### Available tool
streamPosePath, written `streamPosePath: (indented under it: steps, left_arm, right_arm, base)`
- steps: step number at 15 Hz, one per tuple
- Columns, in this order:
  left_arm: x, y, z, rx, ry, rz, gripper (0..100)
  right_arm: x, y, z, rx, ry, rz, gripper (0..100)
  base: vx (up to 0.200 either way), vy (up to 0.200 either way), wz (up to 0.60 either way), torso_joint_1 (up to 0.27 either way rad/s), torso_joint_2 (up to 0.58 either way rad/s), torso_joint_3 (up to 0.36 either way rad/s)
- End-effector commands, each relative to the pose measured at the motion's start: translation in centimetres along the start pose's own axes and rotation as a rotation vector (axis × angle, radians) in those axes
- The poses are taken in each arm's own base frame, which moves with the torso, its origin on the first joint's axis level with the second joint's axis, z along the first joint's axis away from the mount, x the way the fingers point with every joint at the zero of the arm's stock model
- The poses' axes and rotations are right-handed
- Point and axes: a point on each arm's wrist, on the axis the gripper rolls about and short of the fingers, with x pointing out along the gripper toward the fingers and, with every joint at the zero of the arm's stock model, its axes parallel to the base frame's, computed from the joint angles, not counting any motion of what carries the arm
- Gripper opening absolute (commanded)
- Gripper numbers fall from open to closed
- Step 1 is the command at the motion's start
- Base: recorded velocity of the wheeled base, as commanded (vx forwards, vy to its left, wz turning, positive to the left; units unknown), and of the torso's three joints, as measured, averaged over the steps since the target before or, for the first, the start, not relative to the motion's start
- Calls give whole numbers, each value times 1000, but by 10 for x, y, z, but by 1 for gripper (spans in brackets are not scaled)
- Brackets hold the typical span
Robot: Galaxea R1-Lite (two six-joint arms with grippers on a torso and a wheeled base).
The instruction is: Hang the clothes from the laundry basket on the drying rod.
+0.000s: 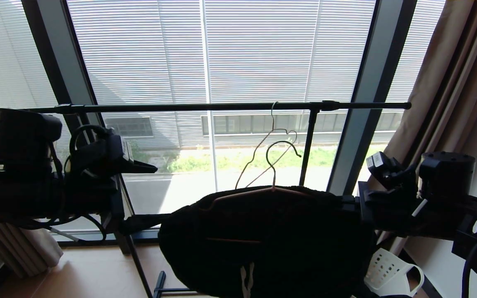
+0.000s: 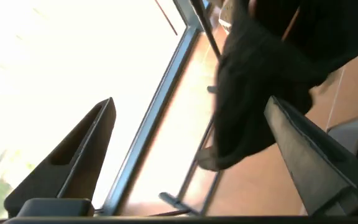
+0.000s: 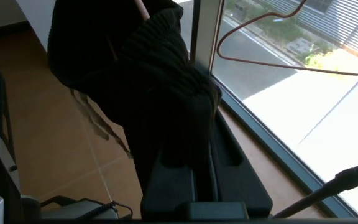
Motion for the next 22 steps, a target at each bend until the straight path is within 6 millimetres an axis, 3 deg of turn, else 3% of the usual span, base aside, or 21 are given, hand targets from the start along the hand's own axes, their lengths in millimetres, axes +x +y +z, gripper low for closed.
streamPosePath:
  steps: [1, 14, 22]
  left_arm:
    - [25, -3, -9, -7, 14, -90, 100]
    - [62, -26, 5, -83, -22, -268, 100]
    - [66, -25, 14, -105, -38, -273, 100]
  right_arm:
    - [-4, -1, -4, 0, 4, 9, 0]
    - [-5, 12, -4, -31, -12, 39, 0]
    - [0, 31, -5, -60, -19, 98, 0]
  base:
    - [0, 0, 0, 0, 0, 0]
    - [0, 0, 0, 0, 0, 0]
    - [0, 0, 0, 0, 0, 0]
